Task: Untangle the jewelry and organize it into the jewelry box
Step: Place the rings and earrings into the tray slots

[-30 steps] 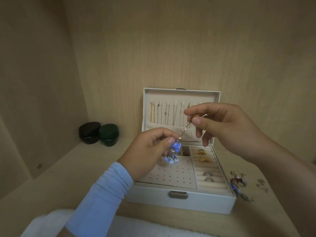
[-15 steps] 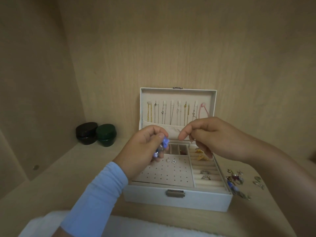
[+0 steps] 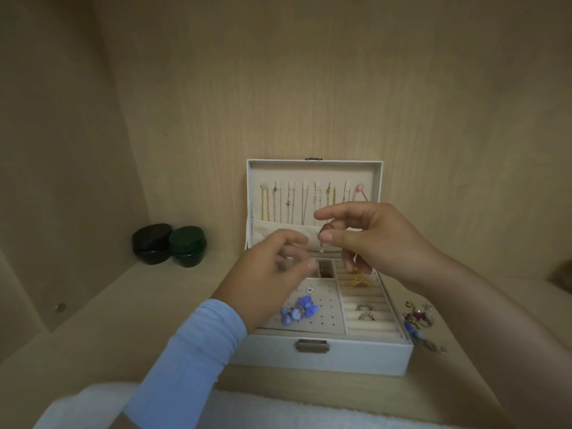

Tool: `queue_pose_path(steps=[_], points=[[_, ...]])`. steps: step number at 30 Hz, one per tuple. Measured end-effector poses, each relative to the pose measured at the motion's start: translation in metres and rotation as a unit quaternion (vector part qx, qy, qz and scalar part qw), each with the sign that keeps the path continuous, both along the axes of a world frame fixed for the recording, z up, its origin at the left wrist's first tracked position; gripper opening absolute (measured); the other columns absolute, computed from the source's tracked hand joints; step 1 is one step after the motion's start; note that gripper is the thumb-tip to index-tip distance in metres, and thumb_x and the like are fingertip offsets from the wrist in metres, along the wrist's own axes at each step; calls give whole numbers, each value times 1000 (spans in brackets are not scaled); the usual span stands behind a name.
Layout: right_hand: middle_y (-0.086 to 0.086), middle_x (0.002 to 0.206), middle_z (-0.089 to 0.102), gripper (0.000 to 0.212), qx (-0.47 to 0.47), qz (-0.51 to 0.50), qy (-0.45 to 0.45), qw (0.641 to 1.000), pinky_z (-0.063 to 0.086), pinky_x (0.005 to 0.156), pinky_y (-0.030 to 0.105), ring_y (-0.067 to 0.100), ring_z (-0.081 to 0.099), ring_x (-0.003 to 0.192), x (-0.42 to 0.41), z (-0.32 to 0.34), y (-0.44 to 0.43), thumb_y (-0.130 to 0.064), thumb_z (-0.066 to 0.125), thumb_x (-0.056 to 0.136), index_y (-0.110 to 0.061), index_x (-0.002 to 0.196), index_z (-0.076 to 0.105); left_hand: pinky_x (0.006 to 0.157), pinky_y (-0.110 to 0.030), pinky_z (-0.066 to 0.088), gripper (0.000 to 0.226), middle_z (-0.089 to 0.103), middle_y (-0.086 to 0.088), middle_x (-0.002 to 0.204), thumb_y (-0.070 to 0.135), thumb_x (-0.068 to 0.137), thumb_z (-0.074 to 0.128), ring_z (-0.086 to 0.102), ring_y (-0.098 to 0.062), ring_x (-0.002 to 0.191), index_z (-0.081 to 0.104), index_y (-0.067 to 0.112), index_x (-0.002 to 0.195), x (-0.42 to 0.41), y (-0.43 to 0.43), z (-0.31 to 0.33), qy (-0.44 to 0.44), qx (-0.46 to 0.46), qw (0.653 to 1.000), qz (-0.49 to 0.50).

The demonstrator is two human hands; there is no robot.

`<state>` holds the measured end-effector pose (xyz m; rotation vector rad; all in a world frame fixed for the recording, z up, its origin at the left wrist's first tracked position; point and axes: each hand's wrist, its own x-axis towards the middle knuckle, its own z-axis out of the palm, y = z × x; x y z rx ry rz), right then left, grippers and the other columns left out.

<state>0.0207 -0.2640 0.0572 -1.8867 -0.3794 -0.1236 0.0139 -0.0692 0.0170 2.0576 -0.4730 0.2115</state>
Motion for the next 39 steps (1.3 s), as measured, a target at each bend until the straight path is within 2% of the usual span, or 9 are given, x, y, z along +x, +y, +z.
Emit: queue_pose_path(steps=[3, 9, 13, 16, 19, 22, 26, 32, 39], points=[[3, 85, 77, 20, 28, -9, 13, 999, 39, 39, 22, 16, 59, 47, 2, -4, 7, -12, 77, 85, -13, 104, 72, 80, -16, 54, 31, 73, 10, 102, 22, 87, 71, 67, -1, 96, 63, 29, 116, 2, -6, 4, 54, -112, 992, -31], [11, 87, 74, 18, 26, -44, -9, 999, 39, 39, 14, 21, 57, 49, 8, -11, 13, -8, 76, 86, -11, 103, 75, 85, -40, 58, 22, 75, 2, 76, 20, 83, 75, 70, -12, 70, 67, 25, 103, 20, -19, 4, 94, -83, 992, 31], [0, 75, 75, 17, -21, -77, 6, 997, 48, 42, 24, 18, 56, 44, 23, -21, 4, -10, 76, 86, -13, 103, 73, 89, -33, 54, 21, 75, 9, 84, 29, 80, 76, 70, -7, 81, 71, 30, 101, 30, -21, 5, 102, 12, 994, 24], [5, 76, 76, 12, -51, -90, 39, 994, 47, 43, 25, 15, 56, 45, 31, -27, -3, -11, 80, 83, -13, 92, 73, 87, -20, 47, 17, 72, 16, 93, 29, 84, 71, 63, -1, 91, 74, 33, 100, 36, -18, 7, 77, 90, 993, 28], [9, 83, 76, 11, -78, -98, 46, 991, 50, 50, 27, 10, 57, 49, 38, -33, -6, -13, 81, 82, -15, 91, 75, 78, -17, 46, 16, 74, 14, 84, 26, 81, 76, 66, 0, 86, 73, 32, 96, 45, -19, 9, 87, 113, 990, 10], [5, 85, 75, 12, -110, -100, 42, 988, 58, 59, 31, 8, 62, 56, 42, -34, -9, -15, 81, 82, -18, 91, 74, 76, -20, 49, 13, 72, 13, 71, 19, 78, 78, 68, -2, 77, 74, 27, 88, 56, -26, 11, 84, 136, 987, -1], [6, 87, 74, 18, -105, -89, 43, 989, 47, 46, 22, 7, 57, 48, 42, -31, -15, -14, 79, 84, -18, 100, 72, 87, -30, 55, 11, 72, 11, 81, 20, 82, 71, 68, -8, 83, 72, 31, 81, 69, -31, 16, 58, 151, 987, 8], [-6, 74, 75, 11, -177, -92, 53, 978, 52, 64, 21, 2, 64, 64, 42, -28, -22, -21, 88, 72, -20, 79, 79, 91, -33, 55, 8, 73, 12, 84, 23, 80, 76, 68, -7, 85, 75, 29, 84, 81, -37, 16, 28, 215, 975, -35], [-9, 74, 74, 12, -219, -95, 25, 971, 58, 75, 28, 6, 68, 73, 41, -30, -20, -25, 89, 71, -24, 77, 78, 92, -36, 54, 5, 72, 14, 87, 28, 80, 78, 66, -7, 88, 75, 32, 81, 89, -37, 9, -1, 238, 970, -53]])
